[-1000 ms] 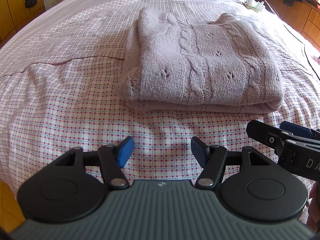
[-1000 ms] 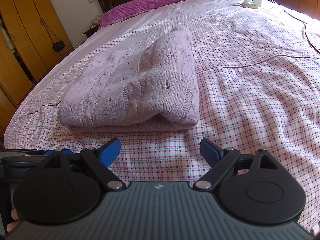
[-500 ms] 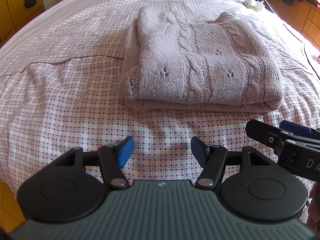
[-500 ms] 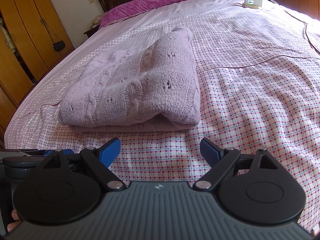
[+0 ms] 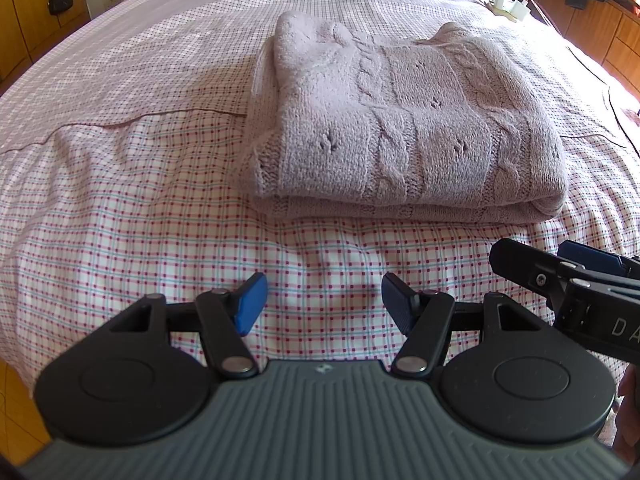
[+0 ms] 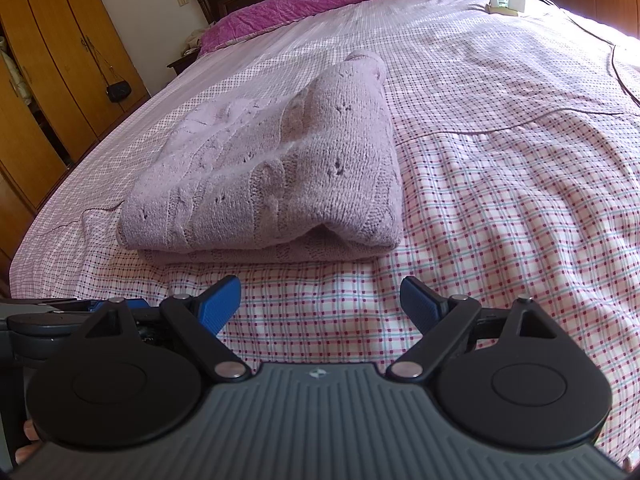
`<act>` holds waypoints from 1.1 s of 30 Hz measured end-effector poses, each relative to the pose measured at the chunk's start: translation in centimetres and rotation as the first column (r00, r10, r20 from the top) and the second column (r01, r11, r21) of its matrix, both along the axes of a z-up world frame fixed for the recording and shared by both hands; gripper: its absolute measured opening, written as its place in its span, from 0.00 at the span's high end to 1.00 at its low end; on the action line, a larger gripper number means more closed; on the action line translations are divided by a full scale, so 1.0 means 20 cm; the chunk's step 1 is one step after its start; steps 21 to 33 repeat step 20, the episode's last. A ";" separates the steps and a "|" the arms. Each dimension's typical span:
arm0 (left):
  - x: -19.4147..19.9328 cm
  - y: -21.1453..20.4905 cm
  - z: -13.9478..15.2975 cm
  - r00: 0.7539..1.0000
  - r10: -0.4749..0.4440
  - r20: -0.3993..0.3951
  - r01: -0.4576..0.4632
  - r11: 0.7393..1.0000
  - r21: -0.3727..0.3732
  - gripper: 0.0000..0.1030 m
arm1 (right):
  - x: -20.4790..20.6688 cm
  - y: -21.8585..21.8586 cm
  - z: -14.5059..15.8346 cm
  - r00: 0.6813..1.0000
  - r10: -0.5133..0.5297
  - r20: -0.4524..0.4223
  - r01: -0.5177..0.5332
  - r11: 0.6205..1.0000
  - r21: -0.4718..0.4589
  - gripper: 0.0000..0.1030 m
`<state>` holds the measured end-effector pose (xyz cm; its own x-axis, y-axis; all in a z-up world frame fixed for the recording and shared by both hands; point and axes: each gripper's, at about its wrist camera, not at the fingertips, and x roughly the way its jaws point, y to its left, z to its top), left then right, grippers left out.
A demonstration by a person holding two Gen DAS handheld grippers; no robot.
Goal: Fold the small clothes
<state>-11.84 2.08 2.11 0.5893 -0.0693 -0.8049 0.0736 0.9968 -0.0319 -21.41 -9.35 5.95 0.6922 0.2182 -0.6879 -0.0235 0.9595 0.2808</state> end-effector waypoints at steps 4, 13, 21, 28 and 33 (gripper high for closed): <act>0.00 0.00 0.00 1.000 0.004 -0.006 -0.004 1.000 -0.003 0.37 | 0.00 0.01 0.00 1.000 0.003 -0.003 -0.003 1.000 -0.004 0.11; 0.00 0.00 0.00 1.000 0.005 -0.010 -0.005 1.000 -0.002 0.37 | 0.00 0.01 0.00 1.000 0.008 -0.002 -0.008 1.000 -0.001 0.11; 0.01 0.01 -0.01 1.000 0.002 -0.023 -0.003 1.000 -0.006 0.37 | 0.00 0.01 -0.01 1.000 0.009 -0.008 -0.009 1.000 0.003 0.11; 0.01 0.01 -0.01 1.000 0.002 -0.023 -0.003 1.000 -0.006 0.37 | 0.00 0.01 -0.01 1.000 0.009 -0.008 -0.009 1.000 0.003 0.11; 0.01 0.01 -0.01 1.000 0.002 -0.023 -0.003 1.000 -0.006 0.37 | 0.00 0.01 -0.01 1.000 0.009 -0.008 -0.009 1.000 0.003 0.11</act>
